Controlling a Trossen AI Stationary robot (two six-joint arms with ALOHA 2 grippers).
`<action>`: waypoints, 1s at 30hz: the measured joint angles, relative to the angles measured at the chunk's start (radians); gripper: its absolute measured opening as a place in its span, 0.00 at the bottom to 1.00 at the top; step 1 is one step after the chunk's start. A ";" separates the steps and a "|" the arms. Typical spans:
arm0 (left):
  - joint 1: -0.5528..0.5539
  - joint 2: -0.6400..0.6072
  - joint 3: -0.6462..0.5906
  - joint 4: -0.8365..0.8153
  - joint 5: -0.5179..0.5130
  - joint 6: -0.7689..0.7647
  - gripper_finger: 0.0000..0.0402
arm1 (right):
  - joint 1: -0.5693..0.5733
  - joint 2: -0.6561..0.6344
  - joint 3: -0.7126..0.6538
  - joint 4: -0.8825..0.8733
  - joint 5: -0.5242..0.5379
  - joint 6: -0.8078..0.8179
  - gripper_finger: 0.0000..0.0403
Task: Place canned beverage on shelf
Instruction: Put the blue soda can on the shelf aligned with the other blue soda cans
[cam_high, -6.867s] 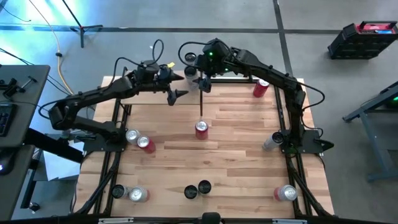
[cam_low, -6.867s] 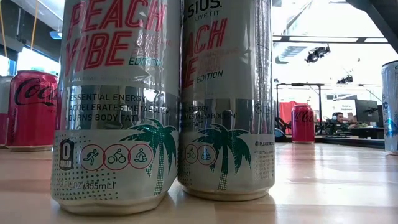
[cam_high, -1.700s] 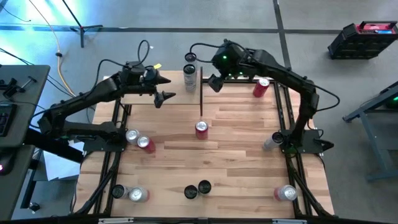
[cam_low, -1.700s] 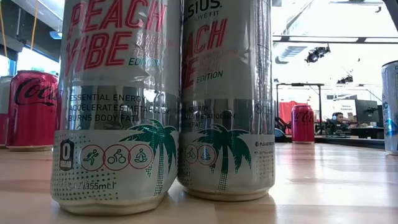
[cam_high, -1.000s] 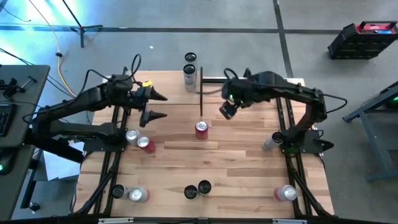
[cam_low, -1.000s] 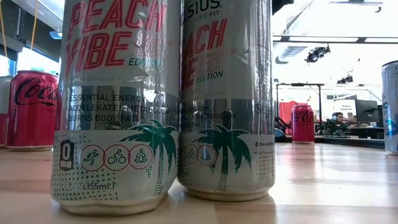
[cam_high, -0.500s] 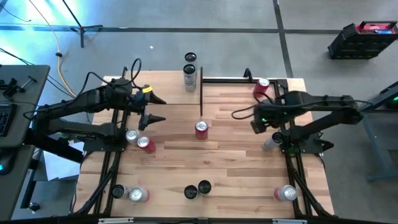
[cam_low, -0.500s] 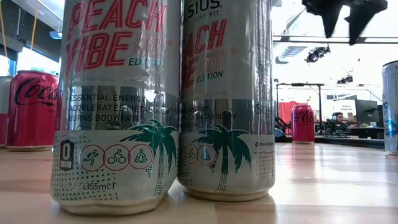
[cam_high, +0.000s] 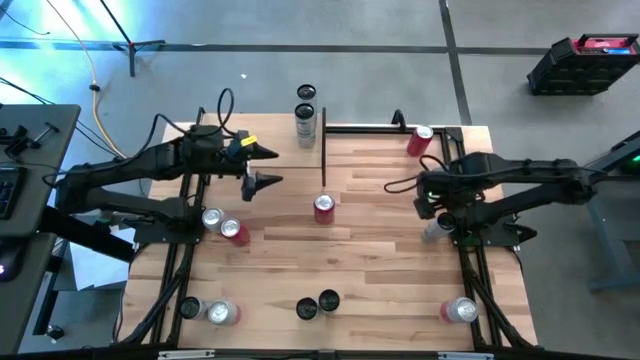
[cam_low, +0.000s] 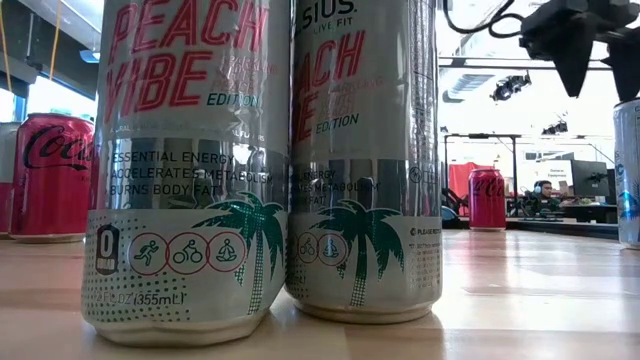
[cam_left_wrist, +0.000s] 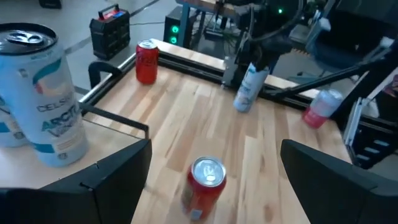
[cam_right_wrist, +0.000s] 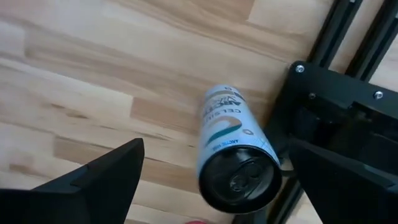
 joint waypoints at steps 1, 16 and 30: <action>-0.008 0.006 0.000 0.009 0.000 -0.003 0.87 | 0.006 0.001 -0.013 -0.002 -0.004 -0.003 0.96; -0.102 0.028 0.000 0.057 -0.039 -0.011 0.87 | 0.055 0.002 -0.171 0.085 -0.084 0.040 0.90; -0.102 0.027 0.000 0.056 -0.041 -0.012 0.87 | 0.055 0.003 -0.146 0.116 -0.092 0.046 0.62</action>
